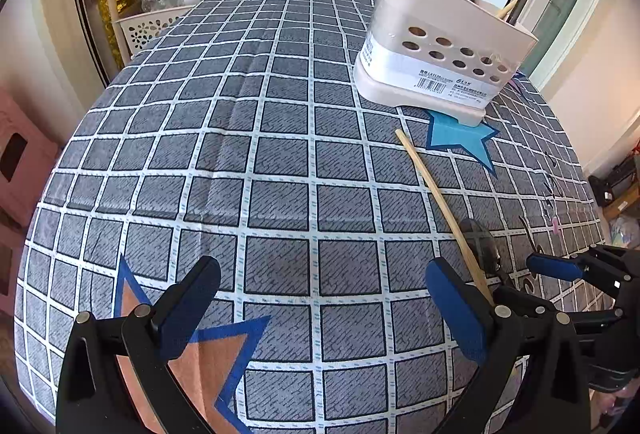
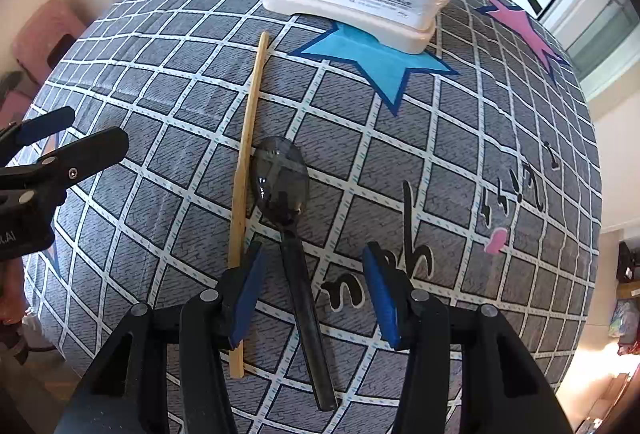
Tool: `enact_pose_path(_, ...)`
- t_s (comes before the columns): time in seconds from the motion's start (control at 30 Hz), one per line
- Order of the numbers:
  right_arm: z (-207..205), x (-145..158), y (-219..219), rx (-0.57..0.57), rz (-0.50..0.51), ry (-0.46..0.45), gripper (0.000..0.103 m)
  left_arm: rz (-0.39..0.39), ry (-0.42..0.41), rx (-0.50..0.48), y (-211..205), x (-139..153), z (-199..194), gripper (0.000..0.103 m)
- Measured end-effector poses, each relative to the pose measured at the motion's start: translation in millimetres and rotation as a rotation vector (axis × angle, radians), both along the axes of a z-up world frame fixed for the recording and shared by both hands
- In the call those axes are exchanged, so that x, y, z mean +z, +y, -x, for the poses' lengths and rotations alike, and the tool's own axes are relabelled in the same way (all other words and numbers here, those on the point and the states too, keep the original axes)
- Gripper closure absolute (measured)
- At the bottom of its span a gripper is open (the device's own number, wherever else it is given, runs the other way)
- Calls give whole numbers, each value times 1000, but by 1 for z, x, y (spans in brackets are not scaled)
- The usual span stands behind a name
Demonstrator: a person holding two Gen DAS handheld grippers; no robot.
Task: Organize utensils
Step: 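Grasp the black-handled spoon with the right tool while the left tool grasps the chopstick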
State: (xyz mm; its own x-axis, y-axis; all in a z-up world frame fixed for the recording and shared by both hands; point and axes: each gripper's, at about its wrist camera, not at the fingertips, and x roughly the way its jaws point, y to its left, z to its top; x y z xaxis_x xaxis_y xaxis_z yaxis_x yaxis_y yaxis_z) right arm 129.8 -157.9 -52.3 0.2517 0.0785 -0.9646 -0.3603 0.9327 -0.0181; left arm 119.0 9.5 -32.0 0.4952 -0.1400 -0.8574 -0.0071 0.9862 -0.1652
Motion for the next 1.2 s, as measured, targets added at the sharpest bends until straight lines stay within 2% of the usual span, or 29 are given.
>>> enact_pose_path(0.13,-4,-2,-4,-12,-31,28,52,0,5,-2,-1,-1,-3,0)
enact_pose_path(0.2,-3,-1,-2,0,-33,28,56,-9,8,-4,-2,-2,-3,0)
enact_pose_path(0.27,-1,0,0,16,-36,29,70,-17,10,-11,-3,-3,-3,0)
enact_pose_path(0.4,0,0,11,47,-41,31,90,-32,13,-19,-6,-4,-3,0)
enact_pose_path(0.53,3,1,9,27,-54,4,91,-50,18,-13,-7,-3,-4,0)
enact_pose_path(0.7,13,12,-18,-65,-148,-41,91,-19,42,-29,-14,-1,-11,0)
enact_pose_path(0.97,12,31,-52,-145,-246,-85,91,40,167,-40,-59,-11,-39,0)
enact_pose_path(1.03,14,34,-60,-159,-266,-95,91,12,194,-31,-70,-16,-44,0)
enact_pose_path(1.2,18,36,-75,-186,-310,-119,91,-127,231,-22,-94,-19,-55,0)
